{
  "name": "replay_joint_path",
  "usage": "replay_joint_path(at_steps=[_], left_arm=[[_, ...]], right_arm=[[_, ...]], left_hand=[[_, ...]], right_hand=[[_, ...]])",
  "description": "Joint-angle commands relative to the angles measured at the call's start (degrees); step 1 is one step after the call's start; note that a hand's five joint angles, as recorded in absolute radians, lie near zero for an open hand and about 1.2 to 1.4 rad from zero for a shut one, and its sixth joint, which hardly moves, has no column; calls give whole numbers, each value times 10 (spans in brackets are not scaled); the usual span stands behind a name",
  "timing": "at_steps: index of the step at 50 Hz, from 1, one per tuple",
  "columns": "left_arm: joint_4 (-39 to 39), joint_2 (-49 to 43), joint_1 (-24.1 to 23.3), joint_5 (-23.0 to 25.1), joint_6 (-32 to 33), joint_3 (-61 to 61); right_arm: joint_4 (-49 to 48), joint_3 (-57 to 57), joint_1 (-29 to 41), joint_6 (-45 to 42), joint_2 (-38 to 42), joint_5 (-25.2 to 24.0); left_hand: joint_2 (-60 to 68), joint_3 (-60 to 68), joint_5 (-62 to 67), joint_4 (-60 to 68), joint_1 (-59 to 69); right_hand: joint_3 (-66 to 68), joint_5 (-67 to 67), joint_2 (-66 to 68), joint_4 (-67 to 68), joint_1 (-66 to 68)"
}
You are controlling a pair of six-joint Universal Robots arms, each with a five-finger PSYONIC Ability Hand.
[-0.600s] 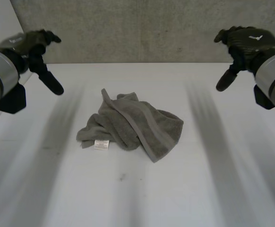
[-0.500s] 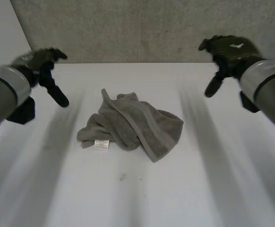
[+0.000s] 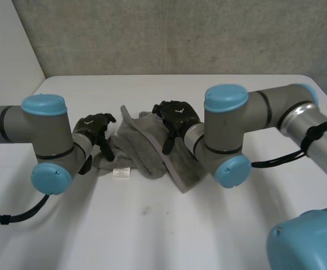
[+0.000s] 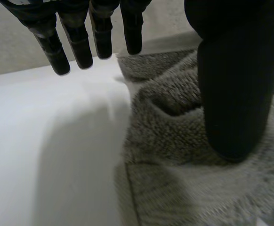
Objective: Fold the towel.
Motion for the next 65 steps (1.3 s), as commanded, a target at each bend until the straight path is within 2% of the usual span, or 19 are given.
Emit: replay_joint_path(at_steps=[1, 2, 3, 7, 10, 18, 20, 23, 25, 31, 33, 34, 35, 42, 44, 47, 53, 57, 65], left_arm=[[-4, 1, -1, 20, 0, 0], [-4, 6, -2, 19, -1, -4], [-4, 15, -6, 14, 0, -7], [-6, 48, -10, 15, -1, -17], [-9, 86, -13, 16, 0, -40], [-27, 206, -23, 20, 1, -141], [-26, 230, -25, 21, 1, -166], [-27, 263, -32, 22, 1, -219], [-28, 274, -38, 23, 1, -245], [-26, 300, -84, 23, 1, -341], [-27, 303, -94, 23, 1, -358], [-27, 305, -103, 23, 1, -371], [-27, 306, -111, 23, 1, -380], [-28, 323, -122, 21, 1, -381], [-28, 332, -121, 21, 1, -375], [-25, 347, -117, 19, 1, -370], [-22, 352, -102, 16, 1, -370], [-24, 351, -88, 16, 3, -382], [-24, 353, -66, 16, 21, -424]], right_arm=[[-1, -53, 4, 2, 46, 35], [-1, -53, 4, 2, 46, 36], [-3, -58, 7, -1, 39, 61], [1, -67, 7, -1, 2, 93], [7, -54, -2, -9, -48, 88], [127, 106, -73, -93, -213, 4], [143, 223, -111, -156, -290, -18], [143, 286, -129, -193, -325, -31], [148, 398, -162, -271, -378, -57], [187, 537, -208, -403, -420, -93], [224, 580, -232, -492, -426, -90], [224, 580, -232, -492, -426, -90], [228, 579, -234, -505, -427, -93], [152, 513, -238, -339, -450, -98], [126, 490, -231, -251, -467, -103], [114, 476, -214, -206, -470, -102], [88, 449, -157, -198, -438, -95], [94, 363, -83, -195, -353, -68], [147, 222, -44, -207, -221, -34]], left_hand=[[294, 294, 293, 294, 294], [457, 457, 456, 457, 457], [527, 527, 526, 527, 527], [626, 626, 625, 626, 626], [626, 627, 626, 627, 627], [626, 627, 626, 627, 627], [626, 627, 626, 627, 627], [626, 627, 626, 627, 627], [626, 627, 626, 627, 627], [626, 627, 626, 627, 627], [626, 627, 626, 627, 627], [626, 627, 626, 627, 627], [626, 627, 626, 627, 627], [623, 624, 623, 623, 624], [596, 597, 596, 597, 597], [527, 528, 527, 528, 528], [224, 224, 223, 224, 224], [70, 71, 70, 70, 71], [55, 55, 54, 55, 55]], right_hand=[[488, 492, 485, 483, 496], [490, 494, 487, 485, 498], [640, 644, 636, 635, 648], [641, 645, 638, 636, 649], [641, 645, 638, 636, 649], [641, 645, 638, 636, 649], [641, 645, 638, 636, 649], [641, 645, 638, 636, 649], [641, 645, 638, 636, 649], [641, 645, 638, 636, 649], [85, 89, 82, 80, 93], [82, 86, 78, 77, 90], [-59, -55, -62, -64, -51], [-59, -55, -62, -64, -51], [-59, -55, -62, -64, -51], [-59, -55, -62, -64, -51], [-59, -55, -62, -64, -51], [-59, -55, -62, -64, -51], [-59, -55, -62, -64, -51]])
